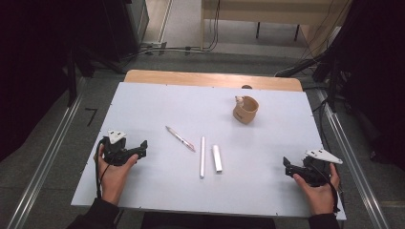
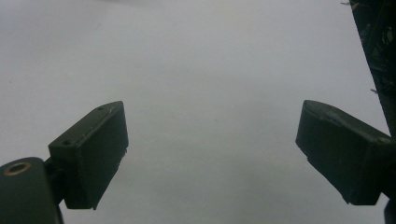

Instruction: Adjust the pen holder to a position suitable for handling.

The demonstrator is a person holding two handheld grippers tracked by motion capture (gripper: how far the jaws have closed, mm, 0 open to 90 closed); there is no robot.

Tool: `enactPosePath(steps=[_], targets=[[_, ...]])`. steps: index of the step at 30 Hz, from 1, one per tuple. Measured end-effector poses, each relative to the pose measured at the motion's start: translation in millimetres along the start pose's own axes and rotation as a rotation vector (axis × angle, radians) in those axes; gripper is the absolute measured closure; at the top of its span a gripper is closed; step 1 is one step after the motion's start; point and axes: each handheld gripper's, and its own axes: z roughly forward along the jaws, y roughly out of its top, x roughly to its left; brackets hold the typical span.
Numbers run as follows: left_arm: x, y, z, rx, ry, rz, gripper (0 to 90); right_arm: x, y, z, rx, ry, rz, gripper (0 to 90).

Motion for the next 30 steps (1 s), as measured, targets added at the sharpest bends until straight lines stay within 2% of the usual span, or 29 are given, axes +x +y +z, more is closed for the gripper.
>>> enactPosePath(steps=[5, 13, 18, 22, 30], targets=[[-2.0, 0.1, 0.6, 0.003, -0.004, 0.003, 8.9, 3.3, 4.1, -1.2, -0.012, 0.005, -0.002, 7.9], [-4.8, -0.3, 2.3, 0.009, -0.009, 0.008, 8.9, 17.8, 16.6, 4.8, -0.015, 0.036, -0.041, 7.9], [-5.2, -0.4, 2.8, 0.013, -0.012, 0.013, 8.9, 22.1, 23.1, 8.7, -0.018, 0.050, -0.040, 8.0], [-4.8, -0.7, 2.4, 0.013, -0.013, 0.014, 8.9, 31.2, 32.1, 14.1, -0.012, 0.067, -0.057, 8.0], [-5.1, -0.7, 1.9, 0.012, -0.014, 0.013, 8.9, 47.1, 55.5, 23.9, -0.044, 0.099, -0.068, 8.0]])
